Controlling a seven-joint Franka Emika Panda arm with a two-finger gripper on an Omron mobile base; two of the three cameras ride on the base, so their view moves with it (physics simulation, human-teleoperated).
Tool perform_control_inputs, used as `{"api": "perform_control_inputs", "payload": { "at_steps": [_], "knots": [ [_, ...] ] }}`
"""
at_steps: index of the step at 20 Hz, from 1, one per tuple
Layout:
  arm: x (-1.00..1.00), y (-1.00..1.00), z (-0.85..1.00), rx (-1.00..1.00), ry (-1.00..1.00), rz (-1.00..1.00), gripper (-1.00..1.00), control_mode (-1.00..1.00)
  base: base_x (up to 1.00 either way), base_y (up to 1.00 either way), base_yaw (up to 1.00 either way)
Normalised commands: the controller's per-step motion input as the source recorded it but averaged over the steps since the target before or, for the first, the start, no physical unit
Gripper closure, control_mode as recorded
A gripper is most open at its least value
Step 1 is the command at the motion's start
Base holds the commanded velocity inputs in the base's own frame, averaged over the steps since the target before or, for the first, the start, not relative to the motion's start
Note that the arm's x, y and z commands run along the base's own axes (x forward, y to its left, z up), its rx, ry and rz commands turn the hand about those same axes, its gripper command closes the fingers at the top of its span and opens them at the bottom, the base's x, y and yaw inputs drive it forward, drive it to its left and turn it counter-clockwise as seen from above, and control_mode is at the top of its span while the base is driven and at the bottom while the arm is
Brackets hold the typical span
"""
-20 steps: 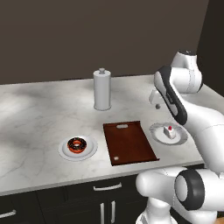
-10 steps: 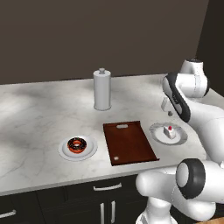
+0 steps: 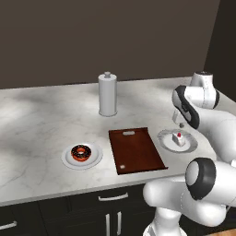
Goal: Move the dessert items from the plates to the tray.
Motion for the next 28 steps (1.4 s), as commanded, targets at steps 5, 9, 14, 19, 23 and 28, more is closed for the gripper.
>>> {"api": "perform_control_inputs", "payload": {
  "at_steps": [5,9,14,19,23,28],
  "knots": [
    [0.19,-0.12,-0.11,0.00,0.01,0.00,-1.00,-1.00,0.00,0.00,0.00],
    [0.26,-0.06,-0.12,0.00,0.00,0.00,-1.00,-1.00,0.00,0.00,0.00],
    [0.31,0.00,-0.22,0.00,0.00,0.00,-1.00,-1.00,0.00,0.00,0.00],
    [0.22,-0.18,-0.26,0.00,0.00,0.00,-1.00,-1.00,0.00,0.00,0.00],
    [0.14,-0.23,-0.26,0.00,0.00,0.00,-1.00,-1.00,0.00,0.00,0.00],
    [0.05,-0.06,-0.27,0.00,0.02,0.00,-1.00,-1.00,0.00,0.00,0.00]
  ]
}}
